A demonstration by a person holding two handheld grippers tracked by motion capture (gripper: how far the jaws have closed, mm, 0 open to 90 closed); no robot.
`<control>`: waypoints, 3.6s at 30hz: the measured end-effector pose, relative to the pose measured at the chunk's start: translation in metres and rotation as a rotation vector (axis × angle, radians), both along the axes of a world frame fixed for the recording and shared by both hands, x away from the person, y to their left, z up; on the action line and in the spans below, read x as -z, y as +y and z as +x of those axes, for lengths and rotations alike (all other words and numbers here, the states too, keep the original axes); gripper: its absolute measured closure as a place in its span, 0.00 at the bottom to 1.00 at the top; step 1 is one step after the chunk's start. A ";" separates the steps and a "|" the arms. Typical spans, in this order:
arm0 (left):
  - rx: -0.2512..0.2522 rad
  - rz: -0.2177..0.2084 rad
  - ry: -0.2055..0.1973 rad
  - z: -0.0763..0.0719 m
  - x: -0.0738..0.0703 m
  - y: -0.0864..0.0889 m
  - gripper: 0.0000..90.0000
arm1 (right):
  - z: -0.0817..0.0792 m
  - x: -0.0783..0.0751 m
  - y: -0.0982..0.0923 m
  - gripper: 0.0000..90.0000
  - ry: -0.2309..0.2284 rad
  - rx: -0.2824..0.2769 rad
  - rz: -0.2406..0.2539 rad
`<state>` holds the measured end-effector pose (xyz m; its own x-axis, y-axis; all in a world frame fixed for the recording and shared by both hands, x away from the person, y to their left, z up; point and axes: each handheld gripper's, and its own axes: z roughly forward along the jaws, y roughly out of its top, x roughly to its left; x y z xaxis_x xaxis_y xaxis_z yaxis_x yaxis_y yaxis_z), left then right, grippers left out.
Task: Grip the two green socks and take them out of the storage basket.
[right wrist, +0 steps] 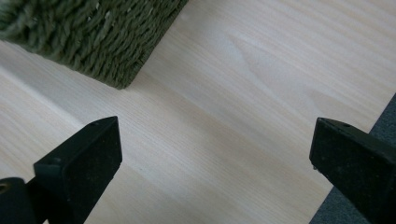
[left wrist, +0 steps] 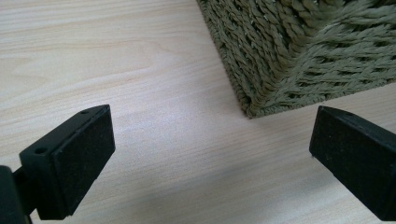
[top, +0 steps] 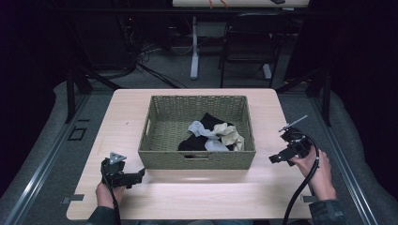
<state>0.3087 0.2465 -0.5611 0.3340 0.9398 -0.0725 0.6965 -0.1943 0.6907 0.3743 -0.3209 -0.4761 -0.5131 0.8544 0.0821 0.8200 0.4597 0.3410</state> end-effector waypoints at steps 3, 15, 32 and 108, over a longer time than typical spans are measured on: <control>-0.001 -0.001 0.000 0.000 0.000 0.000 0.00 | 0.003 -0.008 0.000 0.03 -0.003 -0.008 -0.011; 0.001 0.000 0.000 0.000 0.000 -0.001 0.00 | 0.018 -0.031 0.007 0.02 -0.008 -0.024 -0.030; 0.005 -0.002 0.000 0.000 0.000 -0.001 0.00 | 0.032 -0.066 0.025 0.00 -0.020 -0.056 -0.027; 0.000 -0.012 -0.015 0.000 -0.001 0.000 0.00 | 0.130 0.001 0.189 0.46 0.169 -0.230 -0.131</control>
